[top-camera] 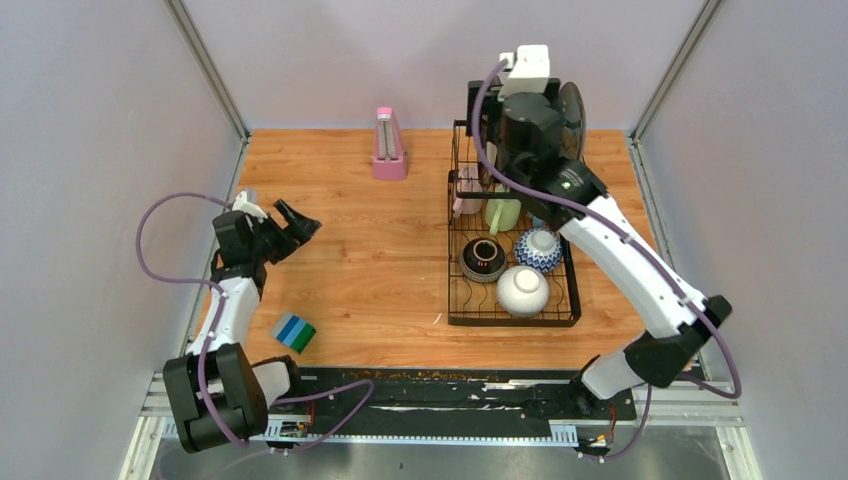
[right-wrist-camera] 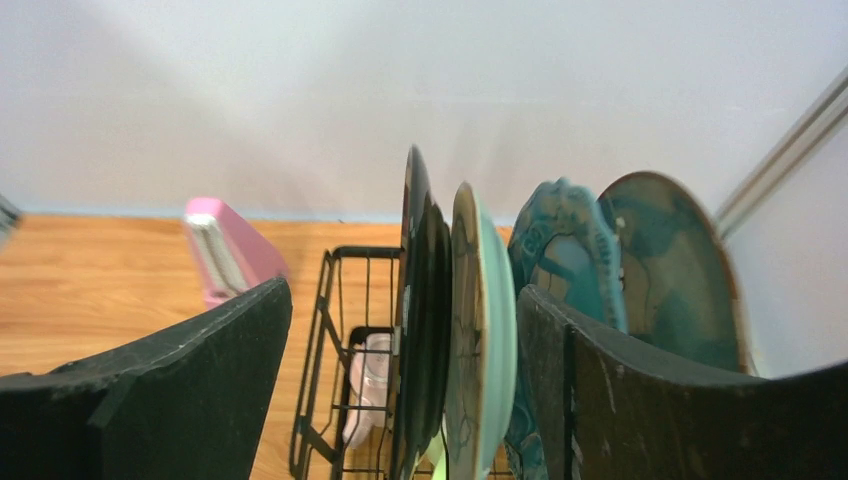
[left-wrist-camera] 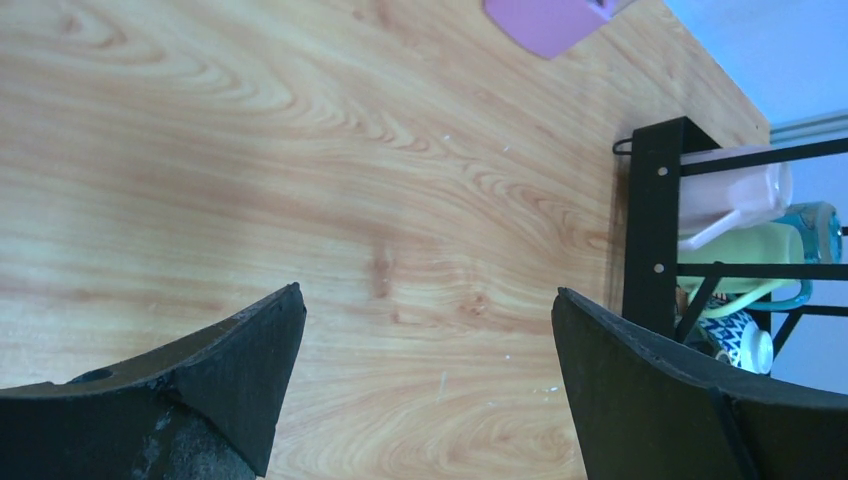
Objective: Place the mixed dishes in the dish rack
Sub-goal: Reset both arms
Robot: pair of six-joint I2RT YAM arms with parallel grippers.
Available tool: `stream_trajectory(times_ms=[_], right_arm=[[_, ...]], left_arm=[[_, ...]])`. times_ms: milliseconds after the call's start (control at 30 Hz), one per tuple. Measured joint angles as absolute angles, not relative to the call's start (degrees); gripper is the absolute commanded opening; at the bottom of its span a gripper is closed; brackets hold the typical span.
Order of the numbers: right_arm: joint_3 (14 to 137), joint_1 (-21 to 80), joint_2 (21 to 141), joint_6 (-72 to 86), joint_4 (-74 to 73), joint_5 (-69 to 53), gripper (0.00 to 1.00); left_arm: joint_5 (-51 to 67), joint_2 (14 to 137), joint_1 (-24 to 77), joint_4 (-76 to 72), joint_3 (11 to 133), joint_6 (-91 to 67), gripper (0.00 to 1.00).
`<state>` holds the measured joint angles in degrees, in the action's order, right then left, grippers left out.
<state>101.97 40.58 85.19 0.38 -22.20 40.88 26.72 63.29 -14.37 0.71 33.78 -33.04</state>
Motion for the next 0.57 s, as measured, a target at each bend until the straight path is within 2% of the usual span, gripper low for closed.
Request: stream_trajectory(times_ms=[133, 233, 367, 567], right_arm=[[96.8, 38.1, 74.9, 2.3, -21.0, 37.7, 0.89], [91.1, 31.5, 66.9, 4.8, -20.4, 34.8, 0.92], [84.4, 18.3, 59.8, 8.2, -21.1, 30.6, 0.94], [79.7, -3.5, 59.2, 13.9, -25.3, 17.1, 0.95]], left_arm=[[19.7, 61.3, -6.9, 7.0, 41.1, -29.8, 1.00], [14.0, 59.8, -0.9, 10.7, 46.8, -27.1, 1.00], [6.7, 57.8, 6.0, 14.4, 52.4, -24.0, 1.00], [-3.7, 57.9, 13.4, 18.0, 56.3, -20.3, 1.00]])
